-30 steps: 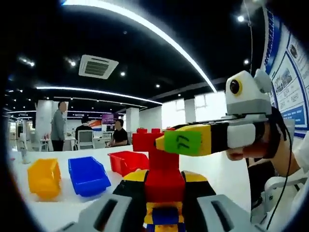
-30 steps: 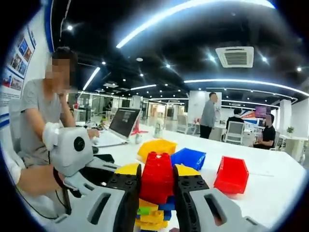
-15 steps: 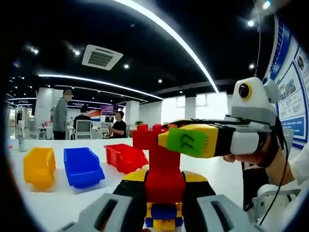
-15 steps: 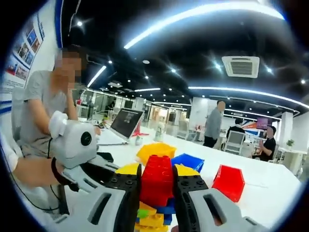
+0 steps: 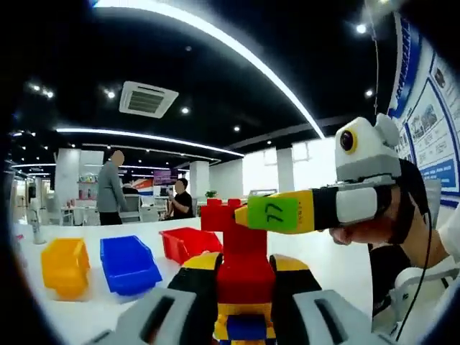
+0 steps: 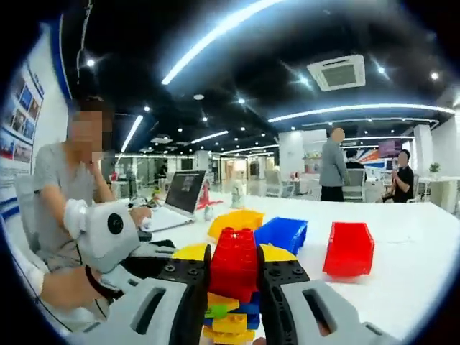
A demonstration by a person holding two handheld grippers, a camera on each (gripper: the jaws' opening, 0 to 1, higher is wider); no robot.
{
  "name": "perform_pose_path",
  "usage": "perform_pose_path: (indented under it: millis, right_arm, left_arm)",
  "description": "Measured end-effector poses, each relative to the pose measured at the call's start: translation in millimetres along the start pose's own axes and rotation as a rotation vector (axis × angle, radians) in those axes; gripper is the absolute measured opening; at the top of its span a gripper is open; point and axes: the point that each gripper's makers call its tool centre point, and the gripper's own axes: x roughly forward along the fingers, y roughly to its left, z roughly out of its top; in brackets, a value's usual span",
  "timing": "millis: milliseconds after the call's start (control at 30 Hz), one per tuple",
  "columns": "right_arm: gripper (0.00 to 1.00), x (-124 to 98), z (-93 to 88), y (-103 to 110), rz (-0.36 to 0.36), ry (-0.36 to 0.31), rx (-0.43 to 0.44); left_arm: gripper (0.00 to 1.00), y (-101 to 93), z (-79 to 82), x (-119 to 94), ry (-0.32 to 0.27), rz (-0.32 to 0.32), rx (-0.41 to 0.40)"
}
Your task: Take apart the toy blocks one by one and place each separated block into its matching bin, sorting the blocks by their type until all the connected pieces are disassembled and separated into the correct bins
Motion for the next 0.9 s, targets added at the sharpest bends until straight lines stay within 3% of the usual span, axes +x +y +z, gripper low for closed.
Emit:
perform_pose_path:
  millis: [67, 100, 133, 233, 300, 333, 367, 467, 533, 667, 800, 900]
  right_arm:
    - [0.26, 0, -0.7, 15, 0.049, 0.008, 0.019]
    - [0.26, -1, -1.8, 28, 0.087, 0.023, 0.050]
    - [0.26, 0, -2.9, 20, 0.037, 0.043, 0.044]
    - [0.26, 1, -0.6, 20, 0.060, 0.036, 0.108]
    - [0.26, 2, 1.5, 19, 0.062, 0.039, 0.124]
    - [0.26, -1, 7.5, 27, 0.116, 0.017, 0.264]
    - [0.26, -1, 13.1, 31, 0.163, 0.007, 0.342]
    - [0.26, 0, 25.1, 19, 0.107, -0.034, 0.216]
    - [0.26, -4, 33.5, 16, 0.100, -0.069, 0.226]
    - [0.26, -13, 38.1, -10, 0.038, -0.078, 0.193]
    - [0.26, -28, 33.3, -61, -0.096, -0.087, 0.178]
    - [0.26, -34, 18.8, -95, -0.177, -0.058, 0.150]
  left_arm:
    - [0.37, -5.3, 6.4, 9, -0.006, -0.023, -0.023]
    - [0.31, -7.9, 7.4, 11, -0.004, -0.030, -0.019]
    - [0.31, -5.5, 1.5, 10, 0.047, -0.029, -0.006]
    - [0.30, -2.3, 1.5, 10, 0.035, -0.030, -0.051]
    - [0.30, -2.7, -0.1, 9, 0.048, -0.035, -0.035]
    - [0.30, -5.8, -9.4, 7, 0.101, -0.076, 0.007]
    - [0.30, -7.1, -19.1, 7, 0.138, -0.108, 0.066]
    - [0.30, -2.2, -19.0, 9, 0.074, -0.069, -0.020]
    - [0.30, 1.0, -16.1, 7, 0.057, -0.058, -0.023]
    - [0.30, 2.5, -2.0, 4, 0.015, -0.058, -0.060]
    - [0.30, 2.1, -0.2, 3, 0.028, -0.058, -0.052]
    - [0.30, 2.4, -1.0, 1, 0.036, -0.057, -0.059]
